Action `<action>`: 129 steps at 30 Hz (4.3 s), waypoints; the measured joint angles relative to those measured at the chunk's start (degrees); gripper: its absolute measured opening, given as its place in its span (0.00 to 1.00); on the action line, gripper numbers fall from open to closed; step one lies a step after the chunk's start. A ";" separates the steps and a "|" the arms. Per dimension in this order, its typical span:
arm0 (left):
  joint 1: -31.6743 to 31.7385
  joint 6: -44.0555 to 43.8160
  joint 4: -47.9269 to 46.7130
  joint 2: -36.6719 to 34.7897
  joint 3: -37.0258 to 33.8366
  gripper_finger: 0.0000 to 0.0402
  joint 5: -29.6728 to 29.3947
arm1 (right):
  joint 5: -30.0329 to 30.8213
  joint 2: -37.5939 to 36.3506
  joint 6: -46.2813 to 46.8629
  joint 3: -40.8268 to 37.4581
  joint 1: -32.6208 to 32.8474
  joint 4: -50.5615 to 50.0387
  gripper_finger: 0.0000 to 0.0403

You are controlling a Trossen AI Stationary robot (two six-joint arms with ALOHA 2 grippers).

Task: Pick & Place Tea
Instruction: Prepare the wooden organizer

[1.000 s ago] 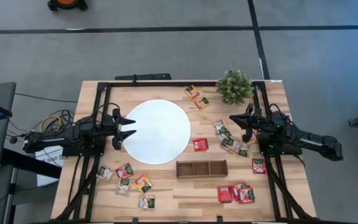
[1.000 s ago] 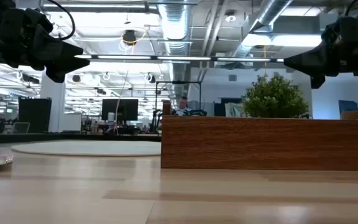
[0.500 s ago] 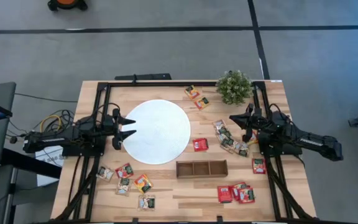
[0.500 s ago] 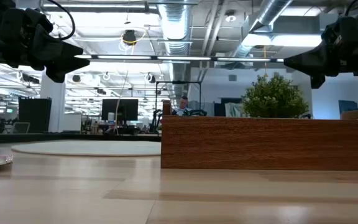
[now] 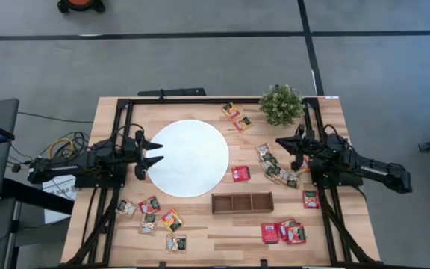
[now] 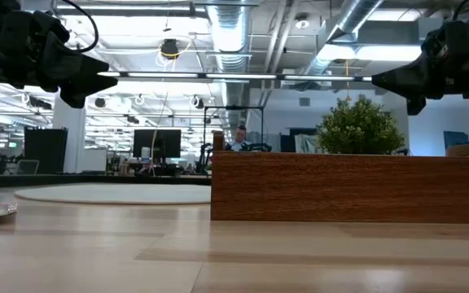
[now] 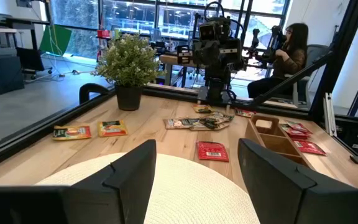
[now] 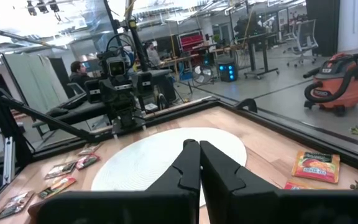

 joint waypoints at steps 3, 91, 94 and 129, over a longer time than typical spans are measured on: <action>-0.01 0.01 0.00 0.00 0.00 0.55 -0.02 | 0.02 -0.02 -0.05 0.00 0.02 3.16 0.00; -0.01 -16.72 0.79 0.00 0.00 0.55 4.46 | 3.72 99.12 -1.14 84.01 28.27 -61.63 0.04; -0.01 -16.93 0.79 -0.01 0.00 0.55 4.48 | 4.98 99.56 -4.21 90.57 23.62 -60.90 0.04; -0.01 -16.62 -4.88 -0.06 6.93 0.55 19.97 | 0.24 143.95 -21.03 132.65 9.42 -65.21 0.06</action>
